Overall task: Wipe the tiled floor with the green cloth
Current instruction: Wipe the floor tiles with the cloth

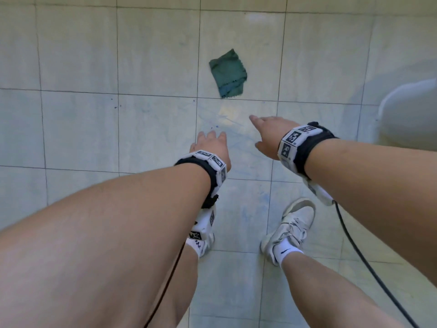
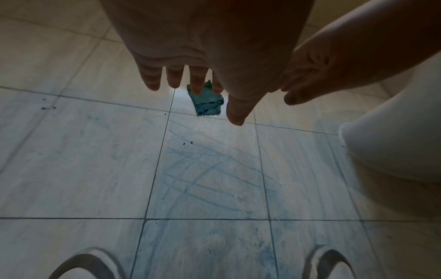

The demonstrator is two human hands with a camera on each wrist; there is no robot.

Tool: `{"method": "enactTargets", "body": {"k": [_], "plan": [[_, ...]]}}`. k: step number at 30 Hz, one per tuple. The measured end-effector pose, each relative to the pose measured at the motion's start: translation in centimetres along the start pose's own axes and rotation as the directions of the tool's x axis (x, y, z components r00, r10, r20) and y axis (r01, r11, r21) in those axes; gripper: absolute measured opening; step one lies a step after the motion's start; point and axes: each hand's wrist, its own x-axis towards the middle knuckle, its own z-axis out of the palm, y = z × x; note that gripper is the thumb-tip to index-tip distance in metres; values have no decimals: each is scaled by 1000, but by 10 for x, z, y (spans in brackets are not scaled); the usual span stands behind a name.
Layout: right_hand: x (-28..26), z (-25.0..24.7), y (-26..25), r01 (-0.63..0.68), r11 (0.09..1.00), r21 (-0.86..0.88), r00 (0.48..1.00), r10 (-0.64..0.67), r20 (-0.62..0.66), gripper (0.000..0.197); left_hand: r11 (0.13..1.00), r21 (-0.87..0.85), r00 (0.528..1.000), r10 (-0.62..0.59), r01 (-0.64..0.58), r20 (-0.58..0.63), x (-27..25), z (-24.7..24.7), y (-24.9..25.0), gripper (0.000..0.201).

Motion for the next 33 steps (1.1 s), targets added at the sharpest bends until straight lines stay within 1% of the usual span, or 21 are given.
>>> {"method": "enactTargets", "body": {"k": [3, 6, 8, 10, 12, 15, 17, 19, 21, 22, 24, 26, 27, 28, 30, 31, 33], "plan": [[63, 23, 11, 23, 1000, -12, 998, -24, -59, 73, 1000, -7, 1000, -20, 20, 2, 59, 30, 0, 81], [134, 30, 21, 31, 999, -29, 991, -35, -130, 73, 999, -26, 999, -21, 20, -49, 121, 55, 1, 83], [181, 24, 25, 43, 999, -16, 981, -45, -190, 72, 999, -34, 995, -31, 28, -93, 160, 67, -1, 88], [224, 15, 24, 46, 999, -11, 964, -48, -263, 74, 999, -25, 988, -26, 22, -153, 195, 74, -7, 101], [262, 7, 17, 57, 997, -46, 949, -68, -308, 76, 1000, -7, 973, -8, 7, -232, 224, 77, -16, 113], [309, 7, 13, 77, 989, -127, 932, -117, -343, 70, 999, 40, 944, 32, -20, -328, 252, 76, -31, 117], [311, 27, 19, 78, 988, -135, 942, -118, -314, 68, 999, 18, 943, 32, -27, -332, 253, 78, -36, 116], [288, 58, 21, 68, 993, -99, 953, -95, -289, 70, 1000, 2, 951, 25, -26, -308, 242, 86, -41, 116], [263, 91, 24, 83, 993, -80, 951, -103, -293, 70, 999, 43, 960, 31, -20, -278, 237, 96, -47, 118], [252, 106, 25, 85, 994, -67, 942, -102, -320, 70, 997, 73, 961, 42, -23, -274, 238, 100, -49, 119], [240, 124, 27, 97, 994, -46, 901, -107, -420, 68, 992, 121, 953, 75, -41, -292, 247, 100, -50, 121], [242, 121, 29, 143, 989, -26, 856, -137, -499, 70, 988, 139, 946, 108, -68, -305, 257, 92, -45, 123], [247, 115, 31, 152, 988, -34, 855, -148, -497, 73, 987, 143, 944, 120, -79, -308, 261, 87, -39, 124], [251, 108, 33, 142, 988, -54, 871, -151, -467, 78, 987, 138, 944, 122, -83, -307, 264, 83, -32, 126], [255, 101, 33, 108, 990, -93, 921, -135, -365, 86, 994, 86, 951, 94, -72, -294, 261, 80, -18, 128], [257, 99, 31, 101, 991, -93, 936, -126, -329, 89, 997, 59, 955, 71, -57, -287, 260, 83, -15, 129], [263, 97, 26, 96, 992, -82, 946, -116, -303, 94, 999, 36, 961, 34, -25, -274, 263, 87, -14, 132]]}}
